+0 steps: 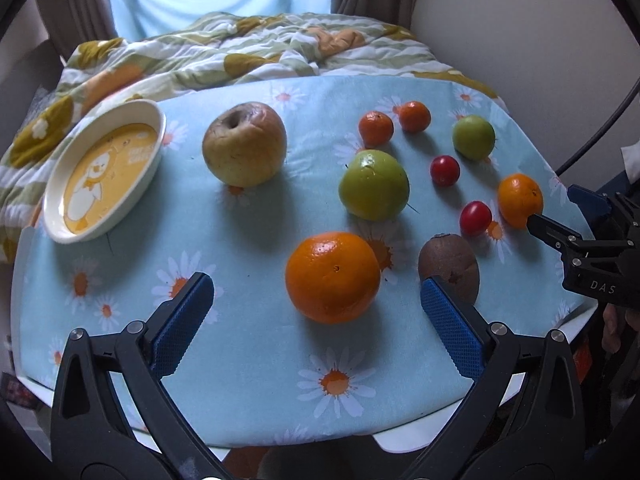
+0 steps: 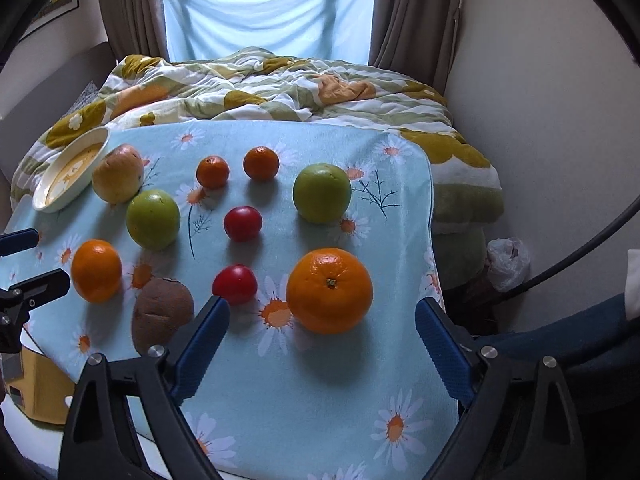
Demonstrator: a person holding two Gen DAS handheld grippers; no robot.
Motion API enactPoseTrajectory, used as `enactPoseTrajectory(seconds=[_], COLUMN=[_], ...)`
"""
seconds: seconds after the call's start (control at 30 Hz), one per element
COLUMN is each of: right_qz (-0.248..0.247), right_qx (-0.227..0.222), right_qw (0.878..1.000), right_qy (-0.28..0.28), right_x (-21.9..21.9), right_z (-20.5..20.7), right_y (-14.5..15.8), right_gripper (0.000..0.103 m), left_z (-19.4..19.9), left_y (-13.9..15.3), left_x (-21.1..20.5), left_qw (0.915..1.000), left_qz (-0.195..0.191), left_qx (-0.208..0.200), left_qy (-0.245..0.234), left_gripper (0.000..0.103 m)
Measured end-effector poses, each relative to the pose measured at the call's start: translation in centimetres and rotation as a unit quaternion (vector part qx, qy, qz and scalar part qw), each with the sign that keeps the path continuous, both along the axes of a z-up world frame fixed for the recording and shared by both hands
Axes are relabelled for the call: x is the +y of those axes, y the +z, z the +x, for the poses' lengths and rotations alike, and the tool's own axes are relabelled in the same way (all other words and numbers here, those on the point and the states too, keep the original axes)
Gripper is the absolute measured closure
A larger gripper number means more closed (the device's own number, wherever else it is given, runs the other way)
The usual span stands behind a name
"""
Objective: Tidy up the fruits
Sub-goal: 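Lower both tools and close each around an orange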
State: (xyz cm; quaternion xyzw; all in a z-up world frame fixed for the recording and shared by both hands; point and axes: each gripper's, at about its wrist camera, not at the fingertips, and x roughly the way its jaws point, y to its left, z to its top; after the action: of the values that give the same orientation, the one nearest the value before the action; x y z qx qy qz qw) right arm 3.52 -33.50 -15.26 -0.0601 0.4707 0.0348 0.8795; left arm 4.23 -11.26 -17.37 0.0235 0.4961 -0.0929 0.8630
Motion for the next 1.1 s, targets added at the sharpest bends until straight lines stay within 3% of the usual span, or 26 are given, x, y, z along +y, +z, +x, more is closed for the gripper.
enactPoseTrajectory(seconds=[0.17,0.47,0.6,1.03,1.1], right_qz=[-0.022,-0.051,-0.046,-0.039,-0.020], right_qx=[0.003,0.010,0.017,0.037,0.046], right_qw=[0.999,0.997,0.997,0.997,0.997], right_qy=[0.024,0.053,0.058,0.055,0.063], right_x=[-0.2,-0.1,0.0,-0.3,-0.3], right_z=[0.6,1.3,1.6,3.2,3.4], right_y=[-1.3,-3.1,-3.2,-3.5,-3.6], right_gripper=[0.016,0.027,0.029,0.036,0.048], left_z=[0.7,1.2,1.4,1.4,1.3], left_y=[-1.7,-4.1,-4.6,-4.4,-4.4], left_x=[-0.5,-1.1,-1.1,-1.0,-0.9], left_qw=[1.0000,0.9992,0.9989,0.9988,0.9989], left_qz=[0.001,0.000,-0.002,-0.002,0.001], left_qx=[0.008,0.037,0.045,0.046,0.045], left_qy=[0.005,0.013,0.016,0.015,0.016], left_gripper=[0.000,0.017,0.036,0.038,0.038])
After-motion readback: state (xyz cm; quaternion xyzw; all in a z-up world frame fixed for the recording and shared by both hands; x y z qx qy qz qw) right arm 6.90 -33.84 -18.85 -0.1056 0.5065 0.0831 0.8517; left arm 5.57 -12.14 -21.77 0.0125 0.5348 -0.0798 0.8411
